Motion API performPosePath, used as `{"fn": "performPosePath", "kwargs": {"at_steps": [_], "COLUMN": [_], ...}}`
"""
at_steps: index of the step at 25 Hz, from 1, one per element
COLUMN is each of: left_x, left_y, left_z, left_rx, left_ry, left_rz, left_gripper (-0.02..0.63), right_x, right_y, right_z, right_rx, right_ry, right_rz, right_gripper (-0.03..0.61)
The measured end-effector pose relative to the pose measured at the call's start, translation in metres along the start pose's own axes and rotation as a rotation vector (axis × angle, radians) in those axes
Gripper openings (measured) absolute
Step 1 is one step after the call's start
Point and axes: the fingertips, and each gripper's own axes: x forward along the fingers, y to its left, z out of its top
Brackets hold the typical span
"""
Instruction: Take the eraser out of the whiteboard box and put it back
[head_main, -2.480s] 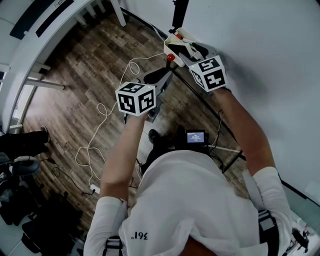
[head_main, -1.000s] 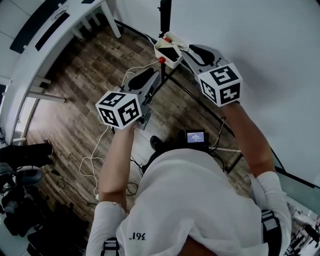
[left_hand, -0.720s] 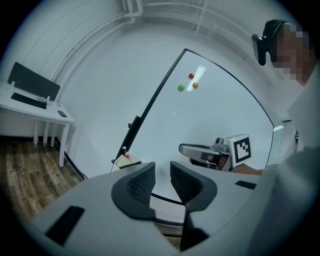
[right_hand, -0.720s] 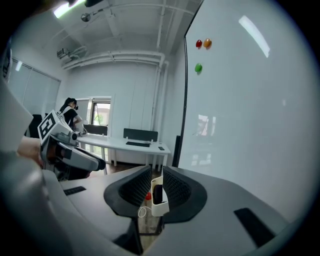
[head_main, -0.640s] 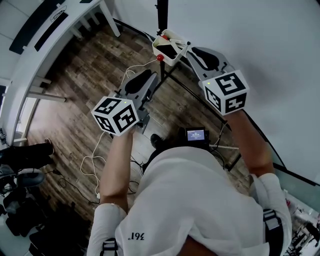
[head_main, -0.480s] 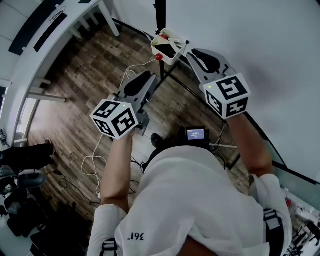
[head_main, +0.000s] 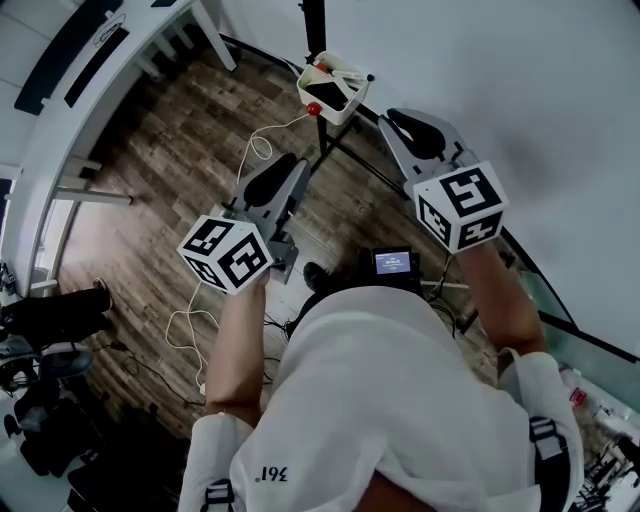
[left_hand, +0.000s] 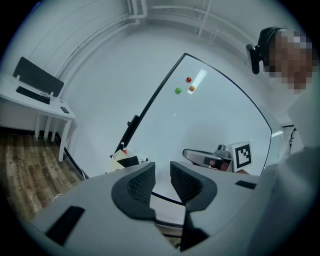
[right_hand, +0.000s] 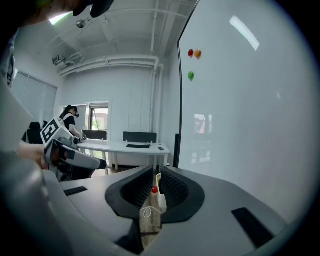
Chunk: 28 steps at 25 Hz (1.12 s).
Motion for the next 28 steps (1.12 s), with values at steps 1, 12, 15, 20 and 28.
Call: {"fn": "performPosePath", "kwargs": {"at_steps": [1,12,15,20,28], "left_x": [-0.002,-0.009,-0.007,-0.01,-0.017], "left_y": [0.0,-0.001,-0.004,-0.01,-0.011], "left_z": [-0.002,-0.022,-0.03,-0.044,-0.062], "left_rx": [-0.002,-0.028,-0.025,-0.048,-0.088], "left_ry": [0.0,0.024,0.037,0.052,0.071], "left_rz": [0.001,0.01,0.004,-0.006,-0.004], "left_gripper": [0.1,0.1,0.1,0.1,0.1], "right_x": [-0.002,-0.017,-0.02,-0.028,-0.031], "right_y": [0.001,0.009,0.011,0.016,0.025], "right_z": [-0.003,-0.03,-0.035,-0.044,-0.06], "right_rx": [0.008,0.074,0.087,0.125,0.159], "right_ry": [0.002,0.03,0.031,0.034,0.067], "right_rz": [0.0,-0.008,-0.005,-0.007,-0.002], "right_gripper": [0.064,0.063,0.063,0.061,0.06]}}
